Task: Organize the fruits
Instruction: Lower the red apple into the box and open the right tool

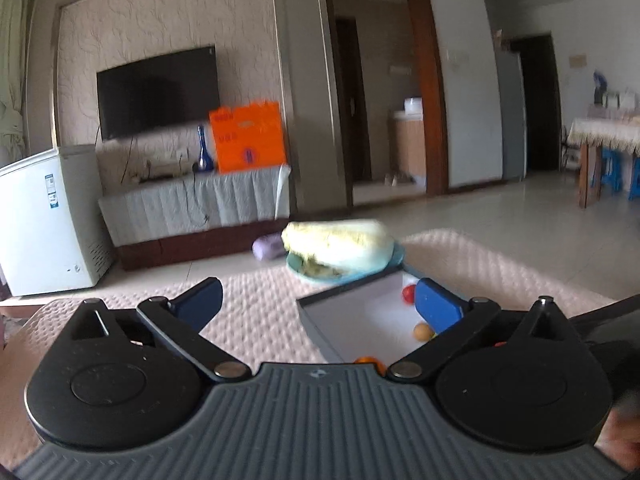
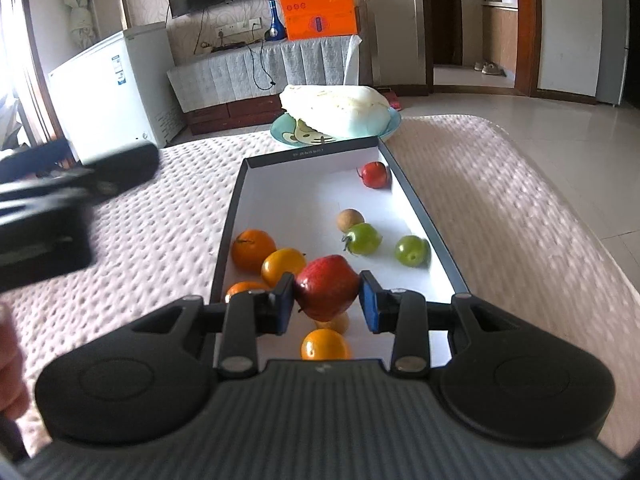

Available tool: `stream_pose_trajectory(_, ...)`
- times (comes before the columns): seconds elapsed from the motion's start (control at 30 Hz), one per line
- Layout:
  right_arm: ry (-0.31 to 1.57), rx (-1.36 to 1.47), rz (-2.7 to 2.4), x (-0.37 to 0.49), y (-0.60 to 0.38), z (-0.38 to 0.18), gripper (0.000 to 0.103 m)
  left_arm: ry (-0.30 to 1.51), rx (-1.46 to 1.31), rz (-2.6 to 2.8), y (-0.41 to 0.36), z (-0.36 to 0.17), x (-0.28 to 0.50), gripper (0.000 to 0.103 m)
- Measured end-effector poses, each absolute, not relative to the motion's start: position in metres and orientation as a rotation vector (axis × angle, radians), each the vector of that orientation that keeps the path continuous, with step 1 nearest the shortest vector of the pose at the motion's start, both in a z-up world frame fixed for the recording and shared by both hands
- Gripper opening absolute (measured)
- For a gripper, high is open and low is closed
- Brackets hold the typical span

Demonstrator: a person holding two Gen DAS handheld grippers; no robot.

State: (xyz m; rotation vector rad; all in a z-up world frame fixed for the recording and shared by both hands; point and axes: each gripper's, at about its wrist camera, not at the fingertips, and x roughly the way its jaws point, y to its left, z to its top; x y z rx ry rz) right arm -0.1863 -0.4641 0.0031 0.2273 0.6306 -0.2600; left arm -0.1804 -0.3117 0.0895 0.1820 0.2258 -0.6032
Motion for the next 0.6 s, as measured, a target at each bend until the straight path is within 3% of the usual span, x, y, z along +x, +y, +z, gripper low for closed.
stream_pose_trajectory(0.17, 0.651, 0.237, -0.276, -0.17, -0.475, -0.002, 0.038, 0.192, 0.152, -0.514, -0.294, 0.096, -0.2, 0.103)
stream_pose_trajectory(0.37, 0.704, 0.292, -0.263, -0.158, -0.478, -0.011, 0.038, 0.386, 0.182, -0.479, -0.29, 0.084, -0.21, 0.103)
stream_pose_trajectory(0.6, 0.735, 0.264, -0.285, -0.152, -0.478, -0.019, 0.038, 0.471, 0.216, -0.546, -0.301, 0.064, -0.234, 0.103)
